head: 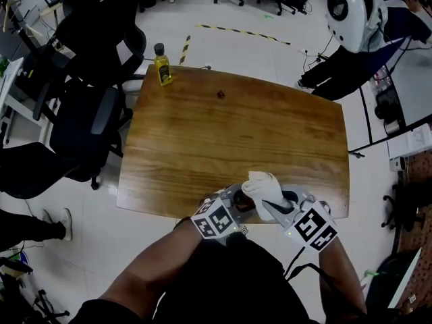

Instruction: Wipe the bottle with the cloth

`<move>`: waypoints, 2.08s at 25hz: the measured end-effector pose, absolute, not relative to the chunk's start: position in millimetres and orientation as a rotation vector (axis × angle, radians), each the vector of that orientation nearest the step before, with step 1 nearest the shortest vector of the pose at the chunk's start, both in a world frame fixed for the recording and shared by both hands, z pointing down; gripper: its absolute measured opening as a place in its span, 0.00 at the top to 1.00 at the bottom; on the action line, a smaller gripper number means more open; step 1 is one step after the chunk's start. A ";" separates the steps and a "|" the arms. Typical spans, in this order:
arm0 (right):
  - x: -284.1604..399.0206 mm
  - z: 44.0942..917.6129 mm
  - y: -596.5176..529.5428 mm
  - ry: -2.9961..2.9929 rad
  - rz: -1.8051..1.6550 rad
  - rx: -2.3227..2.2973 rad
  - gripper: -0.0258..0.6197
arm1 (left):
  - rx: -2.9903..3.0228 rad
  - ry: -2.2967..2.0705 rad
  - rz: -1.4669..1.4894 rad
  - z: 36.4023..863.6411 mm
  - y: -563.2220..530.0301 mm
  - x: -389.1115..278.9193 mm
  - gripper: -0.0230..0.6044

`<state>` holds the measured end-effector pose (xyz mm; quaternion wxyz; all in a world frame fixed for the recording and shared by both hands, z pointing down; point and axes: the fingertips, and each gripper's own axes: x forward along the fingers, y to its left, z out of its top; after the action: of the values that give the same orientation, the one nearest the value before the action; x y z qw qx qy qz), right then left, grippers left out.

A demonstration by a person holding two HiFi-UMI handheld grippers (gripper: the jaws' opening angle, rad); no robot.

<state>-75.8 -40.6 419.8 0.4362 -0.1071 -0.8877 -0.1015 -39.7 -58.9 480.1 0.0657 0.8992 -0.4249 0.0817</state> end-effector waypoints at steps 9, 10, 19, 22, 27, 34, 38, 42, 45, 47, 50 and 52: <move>-52.5 440.9 -40.8 -2.093 -0.320 -0.243 0.85 | 2.713 -1.281 0.254 481.2 -57.8 -37.6 0.69; -48.7 445.5 -41.6 -2.072 -0.328 -0.239 0.85 | 2.712 -1.280 0.256 481.1 -57.3 -37.7 0.69; 2.8 473.7 -43.8 -1.973 -0.214 -0.147 0.85 | 2.711 -1.273 0.264 483.5 -52.7 -40.1 0.69; 25.6 471.8 -36.6 -1.978 -0.131 -0.065 0.85 | 2.714 -1.258 0.268 485.9 -52.3 -42.8 0.69; 55.4 453.7 -19.1 -2.140 0.151 0.177 0.85 | 2.732 -1.229 0.284 489.0 -49.2 -54.3 0.69; 107.0 423.8 -9.6 -2.347 0.399 0.376 0.85 | 2.679 -1.272 0.375 482.9 -51.8 -46.1 0.59; 127.1 412.8 -16.9 -2.479 0.554 0.437 0.85 | 2.581 -1.387 0.355 469.4 -26.8 -43.5 0.58; 141.8 403.1 -17.1 -2.619 0.822 0.434 0.85 | 2.321 -1.555 0.250 460.0 19.7 -49.0 0.62; 161.2 401.4 -9.1 -2.679 0.820 0.355 0.85 | 2.036 -1.677 0.008 452.6 57.8 -50.9 0.79; 176.4 402.0 -5.0 -2.706 0.780 0.301 0.85 | 1.899 -1.752 -0.137 444.9 81.6 -46.0 0.91; 202.3 405.2 6.0 -2.720 0.779 0.213 0.85 | 1.809 -1.805 -0.203 433.6 115.0 -13.1 0.94; 217.2 407.6 13.6 -2.716 0.760 0.163 0.85 | 1.779 -1.780 -0.207 425.7 134.0 15.9 0.94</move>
<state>217.2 13.6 407.6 0.1578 0.0568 -0.9494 0.2657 15.9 134.0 425.7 0.3033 0.6713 -0.6718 -0.0780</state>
